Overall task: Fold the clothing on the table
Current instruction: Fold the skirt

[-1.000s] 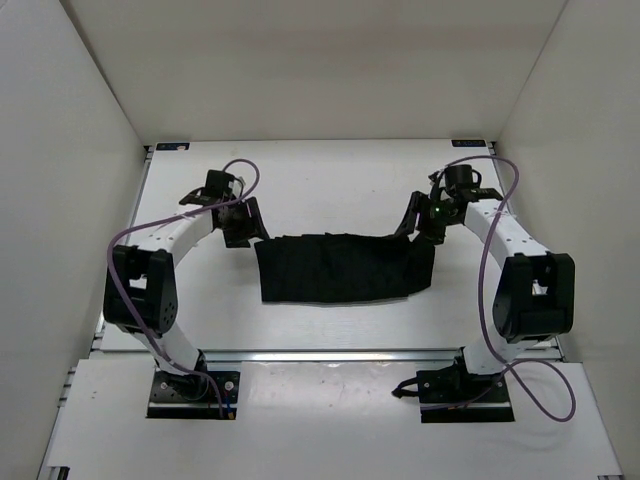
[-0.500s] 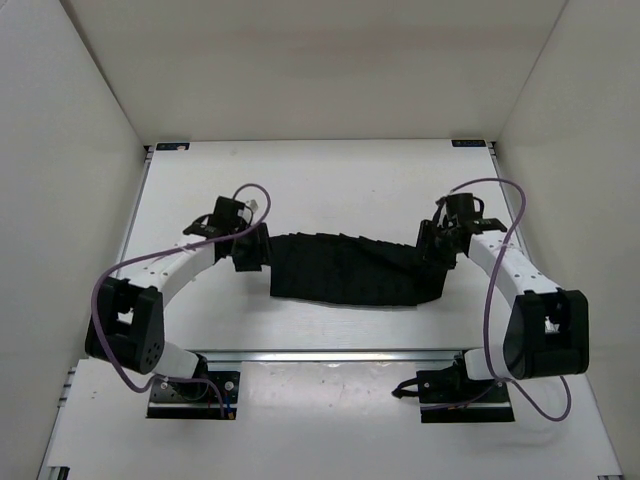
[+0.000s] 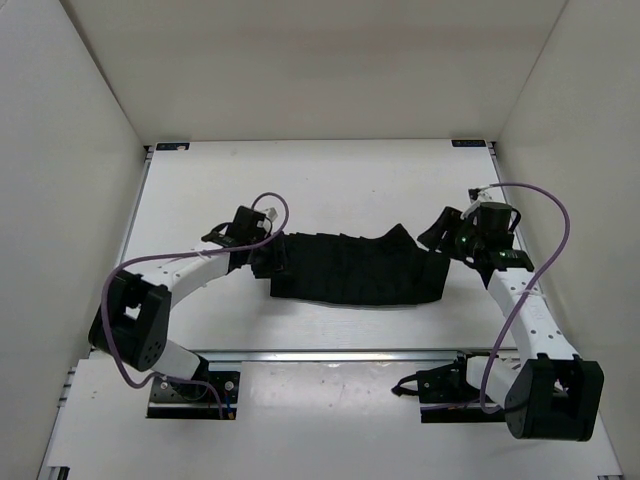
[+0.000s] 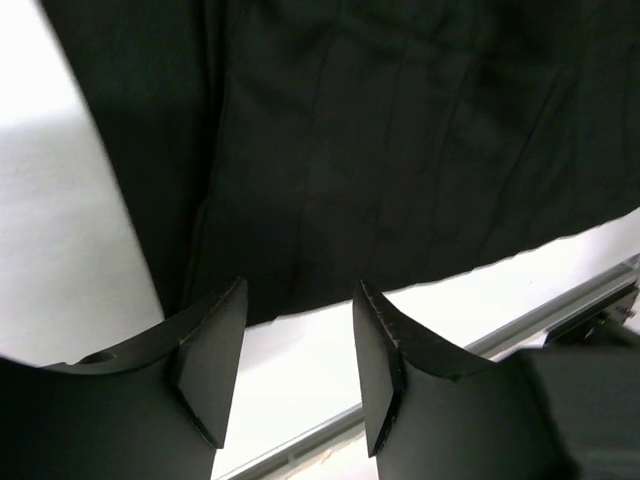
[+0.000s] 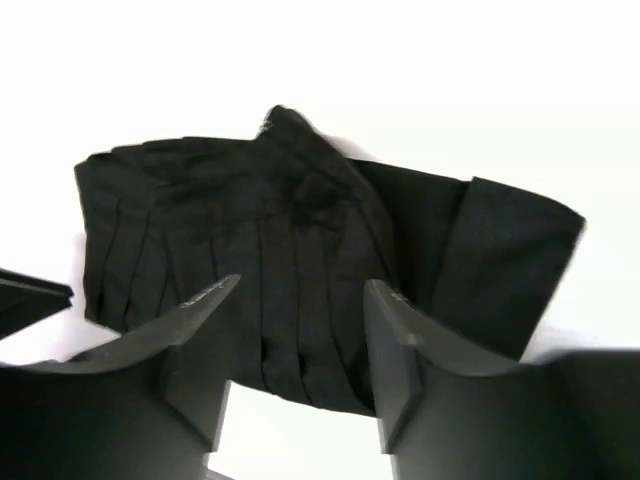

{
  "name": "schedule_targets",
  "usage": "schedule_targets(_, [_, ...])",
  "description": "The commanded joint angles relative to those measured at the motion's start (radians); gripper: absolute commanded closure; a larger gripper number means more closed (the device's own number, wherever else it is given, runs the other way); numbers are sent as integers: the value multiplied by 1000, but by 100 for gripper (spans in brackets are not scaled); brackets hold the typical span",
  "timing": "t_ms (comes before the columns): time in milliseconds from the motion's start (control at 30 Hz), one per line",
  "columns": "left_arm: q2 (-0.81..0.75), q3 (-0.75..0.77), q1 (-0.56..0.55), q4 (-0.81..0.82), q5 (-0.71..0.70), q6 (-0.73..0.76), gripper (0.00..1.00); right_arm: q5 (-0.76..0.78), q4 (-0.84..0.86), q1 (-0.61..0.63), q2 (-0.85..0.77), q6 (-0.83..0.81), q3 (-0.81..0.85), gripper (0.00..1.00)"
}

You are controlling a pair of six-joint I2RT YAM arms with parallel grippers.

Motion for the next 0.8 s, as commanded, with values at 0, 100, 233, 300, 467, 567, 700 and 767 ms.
schedule_targets(0, [24,39,-12,85,12,-33,44,62,1,4,4,-15,-12,54])
schedule_targets(100, [73,46,-14,133,-4,-36,44,96,-74,16,16,-58,-5,81])
schedule_targets(233, [171,42,-25,174,-11,-38,46,113,-169,32,68,-109,-7,77])
schedule_targets(300, [210,42,-19,192,-18,-36,47,122,-195,70,96,-120,-7,69])
schedule_targets(467, [225,22,-9,202,-14,-38,48,173,-229,130,187,-133,-21,56])
schedule_targets(567, [222,16,-16,196,-26,-29,48,225,-220,162,227,-133,-30,57])
schedule_targets(700, [233,11,-11,202,-38,-33,49,293,-227,182,273,-129,-39,58])
schedule_targets(767, [242,7,-15,203,-40,-33,49,285,-217,182,288,-140,-56,59])
